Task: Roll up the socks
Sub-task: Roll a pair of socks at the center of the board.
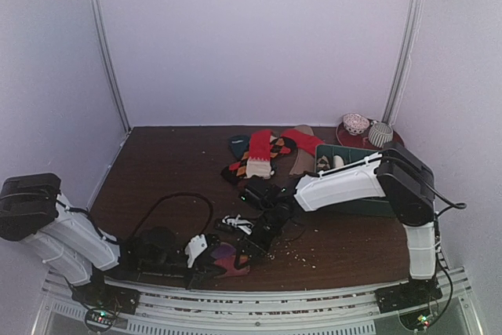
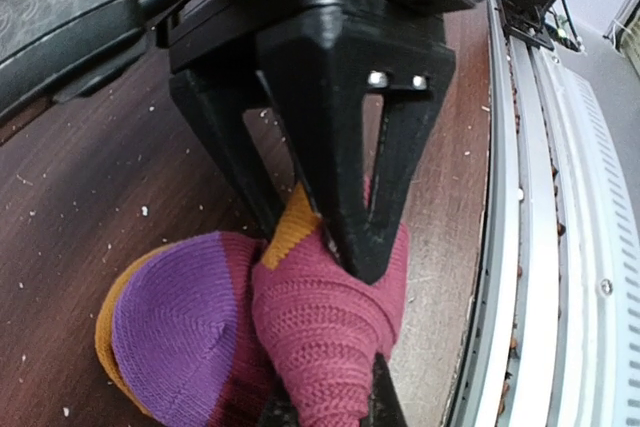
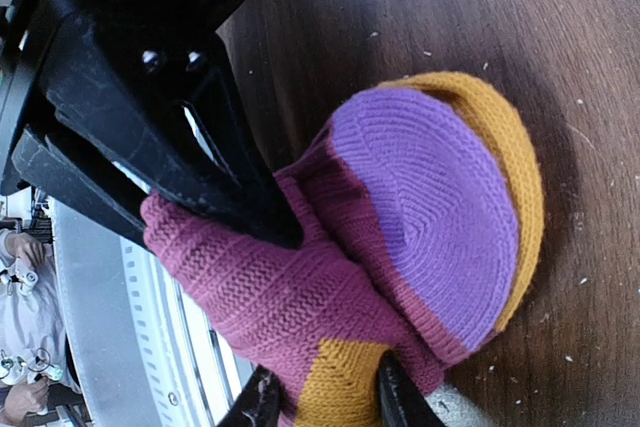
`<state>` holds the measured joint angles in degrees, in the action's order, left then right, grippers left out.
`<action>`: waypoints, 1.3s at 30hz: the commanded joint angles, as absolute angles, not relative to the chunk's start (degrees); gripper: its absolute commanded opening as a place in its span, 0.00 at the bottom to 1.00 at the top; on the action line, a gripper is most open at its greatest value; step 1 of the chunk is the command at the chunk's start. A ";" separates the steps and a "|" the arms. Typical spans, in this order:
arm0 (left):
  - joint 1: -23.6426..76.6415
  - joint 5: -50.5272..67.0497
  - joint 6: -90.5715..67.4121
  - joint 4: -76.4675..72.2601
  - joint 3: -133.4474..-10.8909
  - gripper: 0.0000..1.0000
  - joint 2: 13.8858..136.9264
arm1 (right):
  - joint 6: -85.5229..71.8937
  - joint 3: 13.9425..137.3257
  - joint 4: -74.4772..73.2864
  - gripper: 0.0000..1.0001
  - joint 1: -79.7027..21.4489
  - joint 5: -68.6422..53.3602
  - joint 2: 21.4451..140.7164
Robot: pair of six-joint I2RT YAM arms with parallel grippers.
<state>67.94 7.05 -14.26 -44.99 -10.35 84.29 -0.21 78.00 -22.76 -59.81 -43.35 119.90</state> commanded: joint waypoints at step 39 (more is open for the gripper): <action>65.05 16.77 -46.86 -62.79 -4.35 0.00 105.89 | 14.34 49.23 25.39 0.67 -65.60 -30.84 106.07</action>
<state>64.95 14.00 -46.26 -73.63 -6.11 102.39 16.10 46.30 27.88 -65.39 -27.20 103.70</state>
